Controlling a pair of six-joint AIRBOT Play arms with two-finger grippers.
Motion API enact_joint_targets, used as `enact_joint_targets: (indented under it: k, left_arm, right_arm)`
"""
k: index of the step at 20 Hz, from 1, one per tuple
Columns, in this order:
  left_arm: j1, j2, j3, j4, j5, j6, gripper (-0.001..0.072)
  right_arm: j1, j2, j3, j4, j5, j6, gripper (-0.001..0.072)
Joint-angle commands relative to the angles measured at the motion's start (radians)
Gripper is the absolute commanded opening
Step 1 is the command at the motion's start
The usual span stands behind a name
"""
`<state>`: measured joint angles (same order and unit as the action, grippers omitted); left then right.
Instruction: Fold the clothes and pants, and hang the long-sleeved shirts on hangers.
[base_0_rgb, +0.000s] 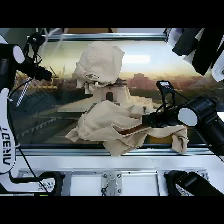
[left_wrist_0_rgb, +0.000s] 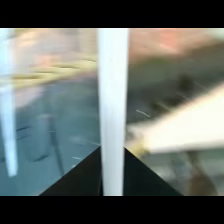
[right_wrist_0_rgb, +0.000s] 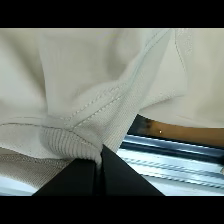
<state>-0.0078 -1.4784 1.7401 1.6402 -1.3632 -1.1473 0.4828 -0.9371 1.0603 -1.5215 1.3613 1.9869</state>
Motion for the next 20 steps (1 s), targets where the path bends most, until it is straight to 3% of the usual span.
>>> enact_joint_targets:
  k: [1,3,6,9,14,17,20]
  left_arm:
    - [-0.011,0.083,0.001,-0.372,-0.298,0.385,0.0018]
    - [-0.011,0.097,0.001,-0.376,-0.418,0.384,0.0018]
    - [-0.011,0.090,0.000,-0.378,-0.434,0.384,0.0018]
    - [-0.011,0.117,-0.051,-0.386,-0.470,0.598,0.0017]
    - [0.041,0.265,-0.314,-0.400,-0.469,0.792,0.0017]
    - [0.114,0.355,-0.454,-0.599,-0.464,0.937,0.0016]
    - [0.138,0.428,-0.567,-0.615,-0.438,0.958,0.0016]
  right_arm:
    - [0.001,0.000,0.000,0.000,0.000,0.000,0.0023]
    - [0.001,0.000,0.000,0.000,0.000,0.000,0.0024]
    - [0.001,0.000,0.000,0.000,0.000,0.000,0.0024]
    - [0.001,0.000,0.000,0.000,0.000,0.000,0.0023]
    - [0.001,0.000,0.000,0.000,0.000,0.000,0.0024]
    - [0.001,0.000,0.000,0.000,0.000,0.000,0.0024]
    - [0.001,0.000,0.000,0.000,0.000,0.000,0.0024]
